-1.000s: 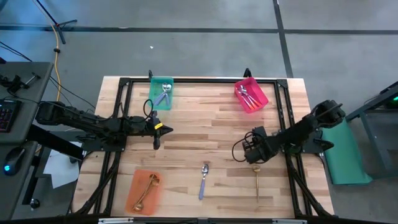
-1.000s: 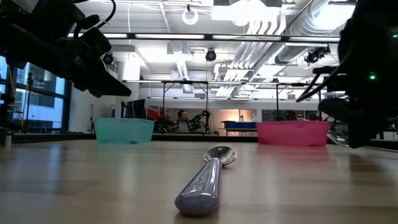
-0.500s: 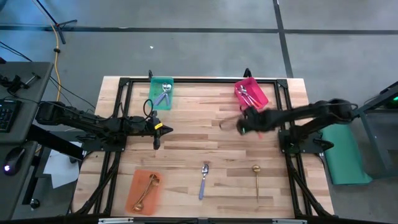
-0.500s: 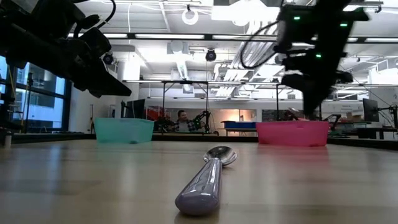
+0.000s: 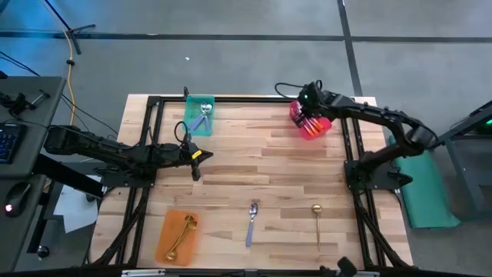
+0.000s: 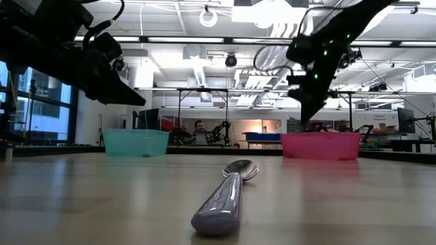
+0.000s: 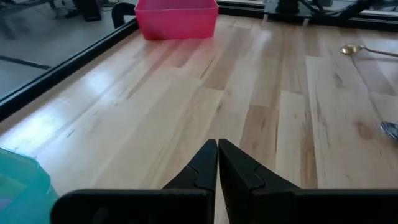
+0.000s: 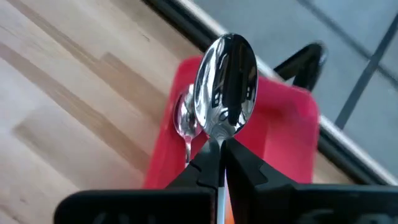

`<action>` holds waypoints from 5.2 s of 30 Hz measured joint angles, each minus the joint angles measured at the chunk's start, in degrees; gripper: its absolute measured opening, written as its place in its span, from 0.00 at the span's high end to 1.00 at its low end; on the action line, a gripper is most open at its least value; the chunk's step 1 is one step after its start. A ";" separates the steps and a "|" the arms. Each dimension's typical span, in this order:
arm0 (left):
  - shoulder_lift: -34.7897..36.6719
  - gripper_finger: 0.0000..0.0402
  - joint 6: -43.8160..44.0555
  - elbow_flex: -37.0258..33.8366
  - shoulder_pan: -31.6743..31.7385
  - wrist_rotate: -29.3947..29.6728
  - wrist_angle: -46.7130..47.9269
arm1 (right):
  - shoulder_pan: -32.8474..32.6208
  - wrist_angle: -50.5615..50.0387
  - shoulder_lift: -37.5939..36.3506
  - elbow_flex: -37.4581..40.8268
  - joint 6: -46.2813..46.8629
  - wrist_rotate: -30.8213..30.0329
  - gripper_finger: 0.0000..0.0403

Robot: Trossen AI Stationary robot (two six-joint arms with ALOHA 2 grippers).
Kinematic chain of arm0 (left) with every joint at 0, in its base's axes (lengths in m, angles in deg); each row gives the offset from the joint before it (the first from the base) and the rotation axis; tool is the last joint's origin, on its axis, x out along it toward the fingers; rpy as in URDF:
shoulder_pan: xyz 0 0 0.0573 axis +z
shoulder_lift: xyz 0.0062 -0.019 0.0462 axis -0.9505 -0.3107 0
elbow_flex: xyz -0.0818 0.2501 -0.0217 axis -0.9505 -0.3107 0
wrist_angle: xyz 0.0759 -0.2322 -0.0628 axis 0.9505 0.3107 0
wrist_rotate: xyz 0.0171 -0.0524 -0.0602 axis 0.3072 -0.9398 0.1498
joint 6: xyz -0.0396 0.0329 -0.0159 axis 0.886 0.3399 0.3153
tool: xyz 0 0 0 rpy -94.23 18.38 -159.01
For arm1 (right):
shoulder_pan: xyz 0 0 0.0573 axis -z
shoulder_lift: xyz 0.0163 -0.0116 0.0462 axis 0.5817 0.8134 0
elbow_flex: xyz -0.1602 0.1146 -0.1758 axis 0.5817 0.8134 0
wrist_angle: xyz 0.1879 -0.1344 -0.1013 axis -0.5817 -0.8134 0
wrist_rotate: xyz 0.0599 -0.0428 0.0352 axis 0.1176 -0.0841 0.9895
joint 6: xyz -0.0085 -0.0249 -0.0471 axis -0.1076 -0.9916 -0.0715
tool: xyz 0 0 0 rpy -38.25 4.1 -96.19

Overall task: Sort silverware by color (type)
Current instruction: Put the orange spoon into the pink bin, then adjust the pink bin on the table, then put the purple spoon into the blue bin

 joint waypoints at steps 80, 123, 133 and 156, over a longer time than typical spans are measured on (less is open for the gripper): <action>-0.02 0.99 2.19 0.00 -2.01 -4.15 -0.68 | -36.26 5.39 12.19 -2.05 12.34 5.33 1.00; -0.02 0.99 2.21 0.00 -2.08 -4.14 1.03 | -22.75 -9.17 6.52 2.11 12.88 -0.71 1.00; -0.02 0.99 2.21 -0.02 -2.05 -4.15 0.98 | -14.65 -5.06 6.52 7.56 11.73 -5.38 1.00; -5.72 0.99 7.27 0.01 -3.15 -12.27 -7.47 | -23.81 -1.69 -0.70 7.82 15.45 -0.89 1.00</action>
